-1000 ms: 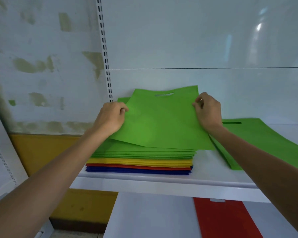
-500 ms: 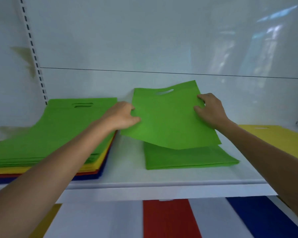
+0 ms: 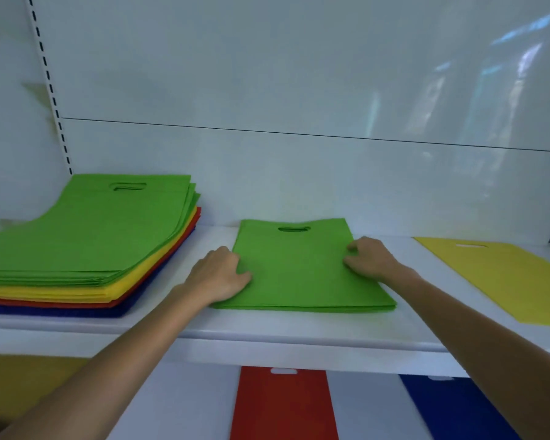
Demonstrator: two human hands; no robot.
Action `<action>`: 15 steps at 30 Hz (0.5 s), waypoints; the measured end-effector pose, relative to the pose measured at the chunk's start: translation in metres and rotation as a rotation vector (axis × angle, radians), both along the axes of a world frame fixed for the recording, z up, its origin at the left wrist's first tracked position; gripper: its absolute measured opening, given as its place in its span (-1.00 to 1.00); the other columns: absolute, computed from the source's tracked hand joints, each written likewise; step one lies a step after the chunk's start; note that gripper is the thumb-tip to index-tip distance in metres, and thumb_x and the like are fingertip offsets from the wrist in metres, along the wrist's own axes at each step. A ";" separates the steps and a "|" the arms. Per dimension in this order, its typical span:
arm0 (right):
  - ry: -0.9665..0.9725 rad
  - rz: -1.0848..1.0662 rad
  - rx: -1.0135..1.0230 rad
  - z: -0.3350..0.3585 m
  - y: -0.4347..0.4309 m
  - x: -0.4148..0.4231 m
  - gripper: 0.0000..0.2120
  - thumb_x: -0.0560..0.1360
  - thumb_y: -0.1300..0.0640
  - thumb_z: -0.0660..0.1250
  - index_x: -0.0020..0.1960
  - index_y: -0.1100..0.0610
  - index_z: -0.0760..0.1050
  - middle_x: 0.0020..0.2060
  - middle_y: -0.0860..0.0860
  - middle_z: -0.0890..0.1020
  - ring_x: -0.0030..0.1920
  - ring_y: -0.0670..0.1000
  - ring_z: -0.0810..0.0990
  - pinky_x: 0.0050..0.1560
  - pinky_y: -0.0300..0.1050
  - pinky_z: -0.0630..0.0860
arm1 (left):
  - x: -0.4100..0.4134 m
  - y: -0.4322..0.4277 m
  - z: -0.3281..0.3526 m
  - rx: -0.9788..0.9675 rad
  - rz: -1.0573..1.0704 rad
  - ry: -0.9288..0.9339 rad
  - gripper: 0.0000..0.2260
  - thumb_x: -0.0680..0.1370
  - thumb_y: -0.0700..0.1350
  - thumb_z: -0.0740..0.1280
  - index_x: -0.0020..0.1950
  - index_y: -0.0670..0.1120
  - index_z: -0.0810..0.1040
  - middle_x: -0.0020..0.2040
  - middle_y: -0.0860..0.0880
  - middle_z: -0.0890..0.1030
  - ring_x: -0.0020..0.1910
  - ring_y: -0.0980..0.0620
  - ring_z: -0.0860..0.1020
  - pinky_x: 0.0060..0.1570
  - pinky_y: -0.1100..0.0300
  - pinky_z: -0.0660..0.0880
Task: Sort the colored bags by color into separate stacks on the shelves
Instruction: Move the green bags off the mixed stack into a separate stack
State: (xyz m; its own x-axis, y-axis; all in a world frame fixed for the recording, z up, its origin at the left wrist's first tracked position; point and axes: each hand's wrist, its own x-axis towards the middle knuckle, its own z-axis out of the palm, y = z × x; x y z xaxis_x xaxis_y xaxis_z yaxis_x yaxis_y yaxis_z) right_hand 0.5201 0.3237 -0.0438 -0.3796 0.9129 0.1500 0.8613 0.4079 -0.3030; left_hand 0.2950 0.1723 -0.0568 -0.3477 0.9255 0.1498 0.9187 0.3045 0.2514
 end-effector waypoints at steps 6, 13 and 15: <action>-0.006 -0.016 -0.026 -0.009 0.005 -0.001 -0.69 0.50 0.08 0.17 0.13 0.21 0.53 0.11 0.13 0.57 0.11 0.13 0.50 0.15 -0.03 0.45 | 0.003 -0.001 0.002 0.029 0.019 -0.026 -0.73 0.52 0.03 0.25 0.04 -0.15 0.51 0.07 -0.14 0.51 0.08 -0.10 0.49 0.04 0.09 0.44; -0.012 -0.016 -0.005 -0.009 0.005 -0.002 -0.67 0.56 0.06 0.16 0.27 0.10 0.48 0.25 0.11 0.51 0.28 0.14 0.41 0.25 -0.03 0.40 | 0.000 0.004 0.000 0.063 0.019 -0.055 -0.86 0.50 0.00 0.27 -0.10 -0.05 0.44 -0.08 -0.06 0.52 -0.11 -0.02 0.46 -0.04 0.10 0.47; 0.001 -0.010 -0.026 -0.007 0.003 -0.002 -0.67 0.56 0.08 0.16 0.29 0.09 0.47 0.28 0.11 0.49 0.29 0.13 0.41 0.25 -0.05 0.38 | -0.002 0.004 0.002 0.047 0.009 -0.063 -0.83 0.50 0.00 0.27 -0.06 -0.09 0.51 -0.04 -0.08 0.55 -0.06 -0.04 0.50 -0.01 0.11 0.46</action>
